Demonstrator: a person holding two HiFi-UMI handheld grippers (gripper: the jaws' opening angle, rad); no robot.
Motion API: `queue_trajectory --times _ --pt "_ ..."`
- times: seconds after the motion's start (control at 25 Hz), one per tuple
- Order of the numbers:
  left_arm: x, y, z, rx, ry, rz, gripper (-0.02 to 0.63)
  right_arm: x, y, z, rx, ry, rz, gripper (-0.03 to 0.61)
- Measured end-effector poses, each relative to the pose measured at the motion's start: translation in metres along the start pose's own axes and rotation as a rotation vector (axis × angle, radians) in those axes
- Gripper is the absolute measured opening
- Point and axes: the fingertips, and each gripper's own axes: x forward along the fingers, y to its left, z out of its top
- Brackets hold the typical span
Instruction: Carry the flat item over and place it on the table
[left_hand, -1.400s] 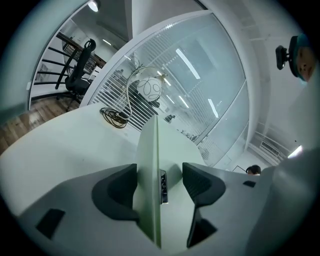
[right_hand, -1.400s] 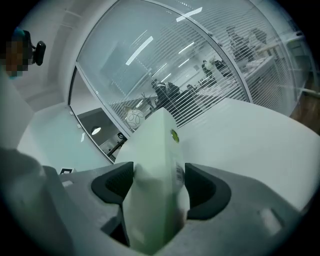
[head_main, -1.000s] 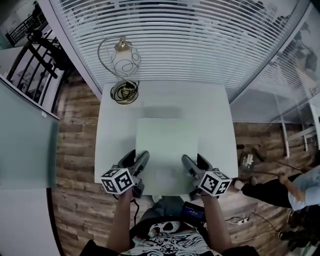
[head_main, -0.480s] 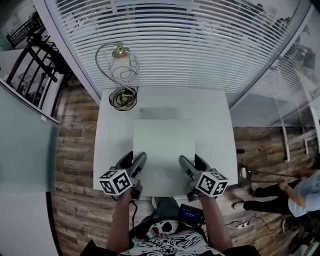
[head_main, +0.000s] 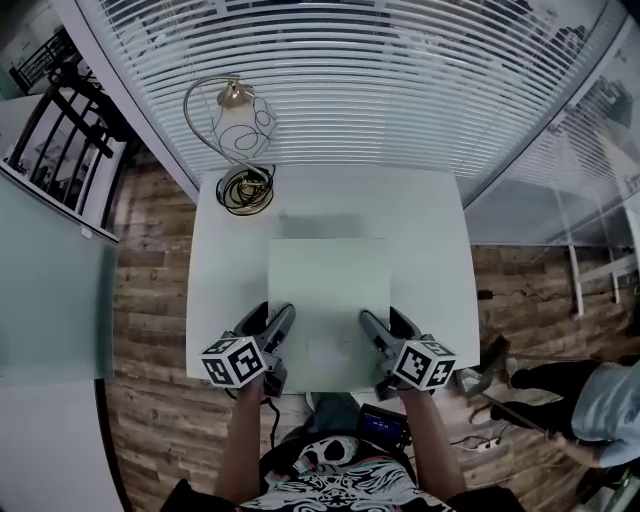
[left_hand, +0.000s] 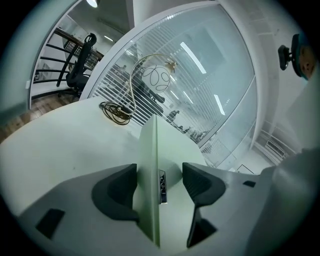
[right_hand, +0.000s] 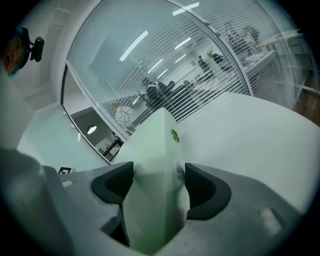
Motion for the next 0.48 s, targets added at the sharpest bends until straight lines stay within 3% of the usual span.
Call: queue_trajectory --times 0.48 --pt "0.020 0.024 -0.013 -0.045 0.053 0.037 0.276 0.022 -0.023 -0.012 0.035 0.063 -0.034 0.308"
